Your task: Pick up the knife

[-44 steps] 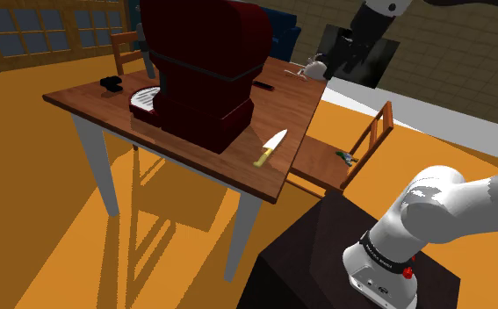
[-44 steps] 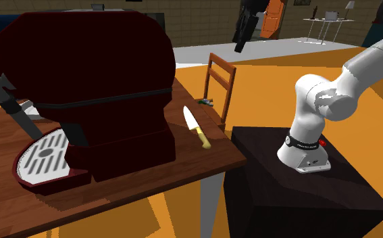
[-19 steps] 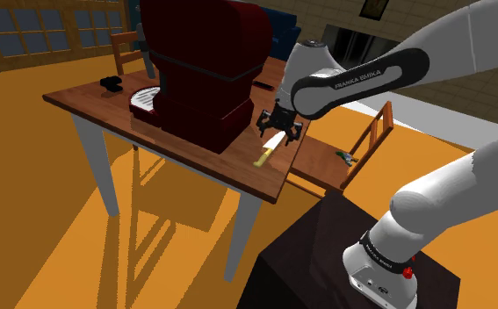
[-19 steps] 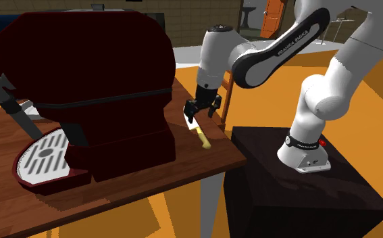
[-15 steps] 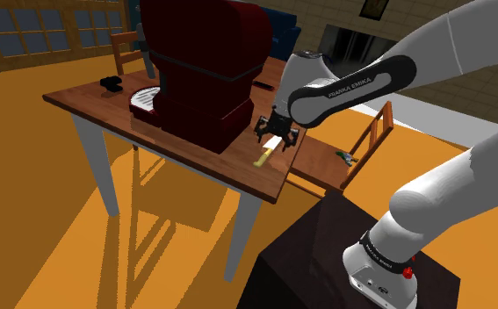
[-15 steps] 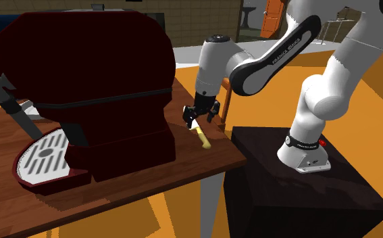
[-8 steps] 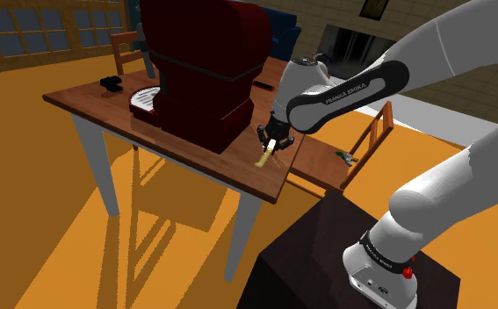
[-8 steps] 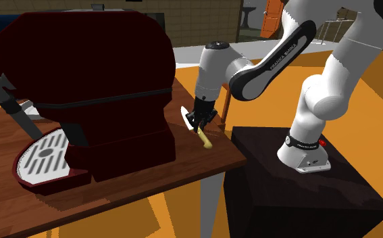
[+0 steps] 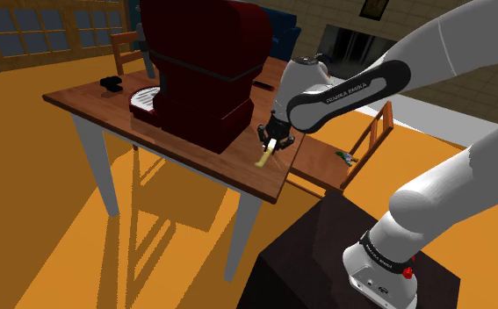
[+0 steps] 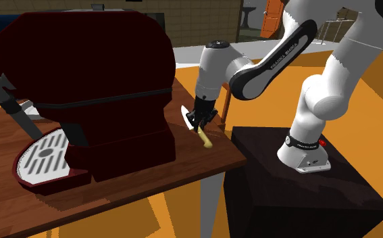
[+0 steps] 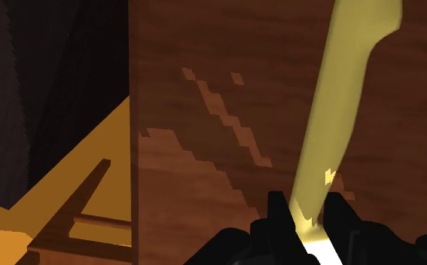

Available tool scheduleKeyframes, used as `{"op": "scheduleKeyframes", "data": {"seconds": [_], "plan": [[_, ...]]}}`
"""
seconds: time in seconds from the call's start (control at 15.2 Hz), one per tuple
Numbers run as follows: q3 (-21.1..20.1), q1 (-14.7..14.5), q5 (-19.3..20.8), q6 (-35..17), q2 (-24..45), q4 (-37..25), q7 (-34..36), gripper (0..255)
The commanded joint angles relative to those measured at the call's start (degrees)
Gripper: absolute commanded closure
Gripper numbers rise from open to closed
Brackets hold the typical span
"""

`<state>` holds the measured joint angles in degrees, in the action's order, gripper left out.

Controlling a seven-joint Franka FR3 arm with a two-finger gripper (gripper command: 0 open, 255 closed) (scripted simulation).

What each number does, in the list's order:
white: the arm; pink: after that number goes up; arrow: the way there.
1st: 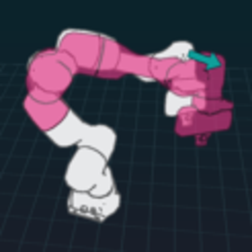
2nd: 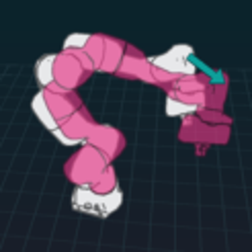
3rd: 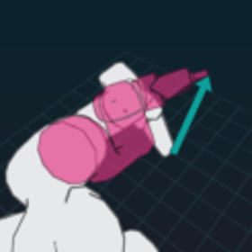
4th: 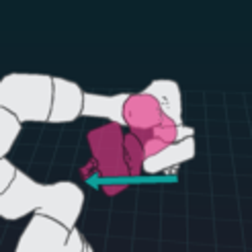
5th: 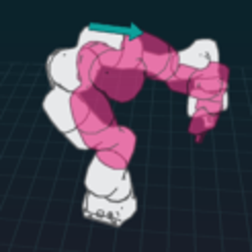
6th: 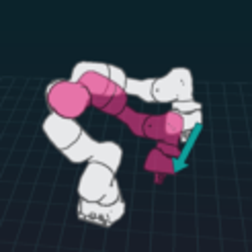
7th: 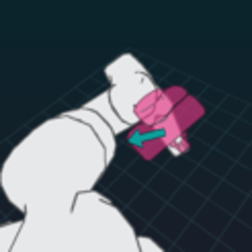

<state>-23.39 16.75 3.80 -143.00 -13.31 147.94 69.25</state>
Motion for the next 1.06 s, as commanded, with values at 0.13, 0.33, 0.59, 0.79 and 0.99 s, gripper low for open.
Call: {"op": "scheduleKeyframes", "data": {"seconds": [0.13, 0.33, 0.59, 0.79, 0.99], "plan": [[0.62, -0.53, -1.33, 3.09, -2.11, -1.11, -1.32, 255], [1.1, -0.91, -2.2, 5.7, -3.74, -2.2, -2.21, 255], [1.7, -1.31, -3.08, 9.16, -5.67, -3.83, -3.21, 255], [2.12, -1.53, -3.57, 11.71, -6.94, -5.18, -3.83, 255], [2.27, -1.6, -3.72, 12.69, -7.38, -5.73, -4.05, 255]]}}
